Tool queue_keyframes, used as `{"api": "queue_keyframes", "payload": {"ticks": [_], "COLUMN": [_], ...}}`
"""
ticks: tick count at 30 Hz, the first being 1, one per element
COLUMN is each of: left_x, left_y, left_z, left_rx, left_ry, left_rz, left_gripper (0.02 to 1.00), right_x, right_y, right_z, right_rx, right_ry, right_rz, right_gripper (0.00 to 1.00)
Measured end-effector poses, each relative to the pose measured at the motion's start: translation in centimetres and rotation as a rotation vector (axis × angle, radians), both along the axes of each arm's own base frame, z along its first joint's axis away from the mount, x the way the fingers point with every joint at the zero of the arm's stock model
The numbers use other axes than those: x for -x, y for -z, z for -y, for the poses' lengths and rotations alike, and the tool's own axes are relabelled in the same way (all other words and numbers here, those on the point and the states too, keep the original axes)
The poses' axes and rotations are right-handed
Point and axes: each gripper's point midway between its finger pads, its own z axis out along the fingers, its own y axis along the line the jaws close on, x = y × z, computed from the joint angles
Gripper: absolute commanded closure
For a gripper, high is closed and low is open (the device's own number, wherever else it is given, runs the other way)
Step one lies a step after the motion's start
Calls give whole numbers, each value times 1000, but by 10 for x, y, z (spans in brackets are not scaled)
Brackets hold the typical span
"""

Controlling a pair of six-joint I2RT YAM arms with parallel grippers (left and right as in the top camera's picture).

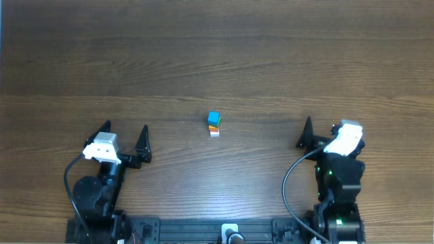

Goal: Stack Cubes

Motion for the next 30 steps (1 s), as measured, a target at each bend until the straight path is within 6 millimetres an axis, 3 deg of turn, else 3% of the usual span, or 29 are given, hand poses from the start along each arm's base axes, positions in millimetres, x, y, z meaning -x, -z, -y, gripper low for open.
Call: {"api": "queue_keyframes", "payload": {"ticks": [7,10,21,30], "left_x": [0,0,0,0], "left_y": [0,0,0,0], "left_z": [0,0,0,0], "left_rx": [0,0,0,0], "left_ry": [0,0,0,0], "left_rz": [0,0,0,0], "left_gripper": [18,18,18,18], "right_x": [9,10,10,8], "right_y": [12,-1,-14,-7], "right_z": [-15,-22,-32,-35], "right_rx": [43,60,64,62], "right_ry": [-100,-143,-202,-219], "right_rz": [66,122,180,180], "right_gripper": [9,9,9,7]}}
